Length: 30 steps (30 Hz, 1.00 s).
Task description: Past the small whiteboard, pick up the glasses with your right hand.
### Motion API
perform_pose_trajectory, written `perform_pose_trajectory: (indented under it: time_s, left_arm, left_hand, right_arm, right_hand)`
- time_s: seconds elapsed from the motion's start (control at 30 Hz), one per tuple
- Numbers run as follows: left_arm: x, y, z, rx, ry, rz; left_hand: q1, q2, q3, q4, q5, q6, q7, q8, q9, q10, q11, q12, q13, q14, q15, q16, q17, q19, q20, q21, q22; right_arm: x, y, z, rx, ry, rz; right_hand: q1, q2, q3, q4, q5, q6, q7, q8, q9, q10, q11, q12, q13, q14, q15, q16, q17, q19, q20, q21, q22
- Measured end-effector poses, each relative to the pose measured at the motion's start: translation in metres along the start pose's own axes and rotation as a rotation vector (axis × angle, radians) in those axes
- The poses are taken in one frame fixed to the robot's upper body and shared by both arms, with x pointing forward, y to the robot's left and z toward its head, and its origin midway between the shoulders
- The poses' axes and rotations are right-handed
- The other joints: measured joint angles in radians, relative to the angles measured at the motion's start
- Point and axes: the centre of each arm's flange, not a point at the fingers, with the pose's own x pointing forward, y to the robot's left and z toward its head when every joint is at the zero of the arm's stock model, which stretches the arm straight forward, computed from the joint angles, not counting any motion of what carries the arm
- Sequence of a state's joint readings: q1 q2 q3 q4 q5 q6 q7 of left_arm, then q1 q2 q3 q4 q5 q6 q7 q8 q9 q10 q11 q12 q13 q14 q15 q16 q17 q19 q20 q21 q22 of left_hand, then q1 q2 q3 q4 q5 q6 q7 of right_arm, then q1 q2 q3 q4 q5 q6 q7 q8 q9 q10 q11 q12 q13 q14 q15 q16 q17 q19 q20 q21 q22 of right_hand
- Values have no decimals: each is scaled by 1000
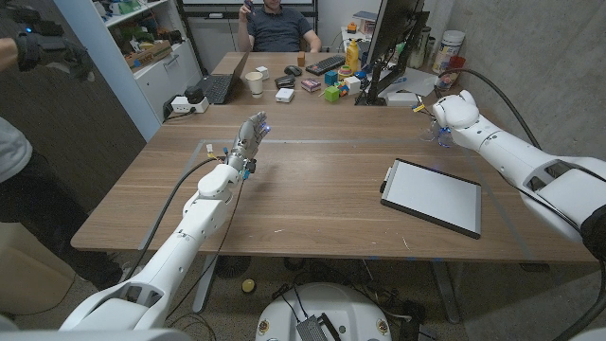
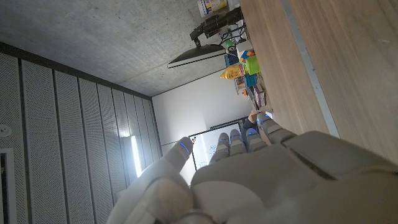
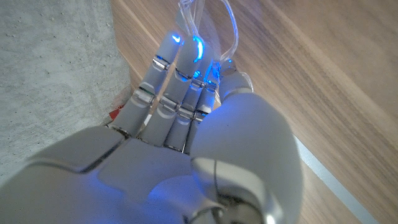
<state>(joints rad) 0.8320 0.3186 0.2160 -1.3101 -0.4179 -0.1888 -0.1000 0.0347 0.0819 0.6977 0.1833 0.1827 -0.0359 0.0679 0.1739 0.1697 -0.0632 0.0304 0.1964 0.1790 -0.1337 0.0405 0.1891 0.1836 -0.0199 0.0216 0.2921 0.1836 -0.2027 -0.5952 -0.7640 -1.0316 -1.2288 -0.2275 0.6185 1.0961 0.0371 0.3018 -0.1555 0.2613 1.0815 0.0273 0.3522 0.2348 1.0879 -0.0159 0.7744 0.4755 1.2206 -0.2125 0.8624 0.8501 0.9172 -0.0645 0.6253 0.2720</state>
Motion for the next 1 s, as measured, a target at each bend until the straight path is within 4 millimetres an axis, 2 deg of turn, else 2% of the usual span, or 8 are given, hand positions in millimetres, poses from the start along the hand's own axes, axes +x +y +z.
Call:
perform_pose_trajectory:
  time_s: [0.23,0.3,1.0]
  left_arm:
    - [1,0,0,1,0,0]
    - [1,0,0,2,0,0]
    - [2,1,3,6,-10,-3]
  left_hand:
    - [0,0,0,0,0,0,0,0,0,0,0,0,0,0,0,0,0,0,0,0,0]
    - [0,0,0,0,0,0,0,0,0,0,0,0,0,0,0,0,0,0,0,0,0]
    - [0,0,0,0,0,0,0,0,0,0,0,0,0,0,0,0,0,4,-4,-4,0]
  right_arm:
    - [-6,-7,-5,21,6,-36]
    - [-8,-9,-7,29,10,-49]
    - [-36,-29,-28,125,23,-205]
  right_hand:
    - [0,0,-1,1,-8,0,0,0,0,0,0,0,0,2,2,0,5,0,0,12,5]
    - [16,13,-7,4,-11,0,0,0,0,0,0,0,4,2,2,0,5,-1,-1,12,5]
    - [16,13,-12,7,-20,4,0,-4,5,4,4,8,14,7,7,16,50,-5,-5,48,9]
